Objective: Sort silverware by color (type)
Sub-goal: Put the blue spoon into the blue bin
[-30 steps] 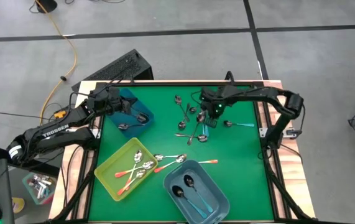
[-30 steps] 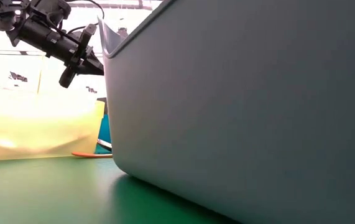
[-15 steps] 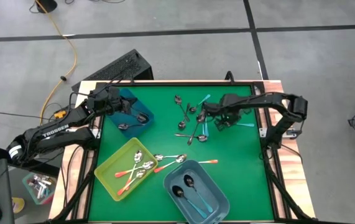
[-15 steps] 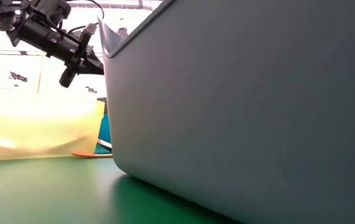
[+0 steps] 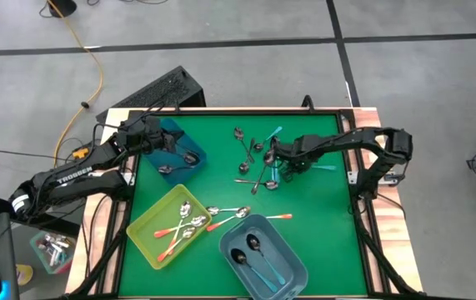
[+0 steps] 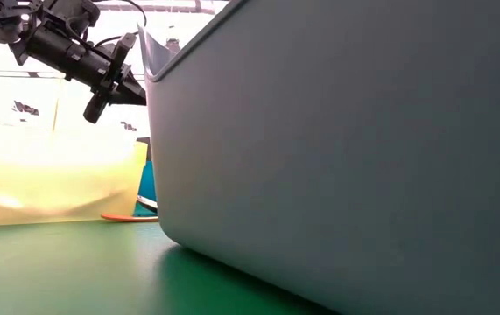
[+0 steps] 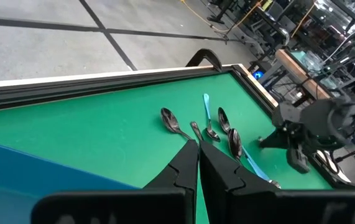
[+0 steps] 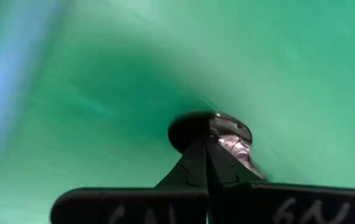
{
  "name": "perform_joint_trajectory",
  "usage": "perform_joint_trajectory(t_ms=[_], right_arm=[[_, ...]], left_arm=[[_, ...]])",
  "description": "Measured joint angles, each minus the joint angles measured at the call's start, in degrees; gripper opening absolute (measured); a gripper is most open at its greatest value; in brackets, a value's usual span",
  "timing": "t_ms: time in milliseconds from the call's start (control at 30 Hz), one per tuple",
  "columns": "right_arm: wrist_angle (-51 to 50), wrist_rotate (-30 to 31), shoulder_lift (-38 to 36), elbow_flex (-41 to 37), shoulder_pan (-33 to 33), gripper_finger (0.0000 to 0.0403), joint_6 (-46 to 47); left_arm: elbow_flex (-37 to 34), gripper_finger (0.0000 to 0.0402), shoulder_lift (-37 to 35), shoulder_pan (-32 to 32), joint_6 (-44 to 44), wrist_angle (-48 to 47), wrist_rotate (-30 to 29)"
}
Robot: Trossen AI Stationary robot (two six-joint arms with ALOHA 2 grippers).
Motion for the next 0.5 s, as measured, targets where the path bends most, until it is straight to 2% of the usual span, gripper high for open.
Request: perform_joint_trajectory(t_ms=[67,267,433,500], right_arm=[[1.3,-0.5,-0.2,1.1,0.5,0.0000,-3.8],[-2.7,-0.1,-4.9,7.1,3.3,0.0000,-6.9],[4.5,-1.7,-10.4,10.2,10.3,0.0000,-13.0],[5.4,-1.4,-12.1,10.6,12.6,0.0000,-12.2]], left_arm=[[0.0,0.0000,0.0,0.0,0.0,0.0,0.0],[0.0,0.0000,0.0,0.0,0.0,0.0,-0.2],[0.0,0.0000,0.0,0.0,0.2,0.0,-0.2],[0.0,0.0000,0.0,0.0,0.2,0.0,-0.2]])
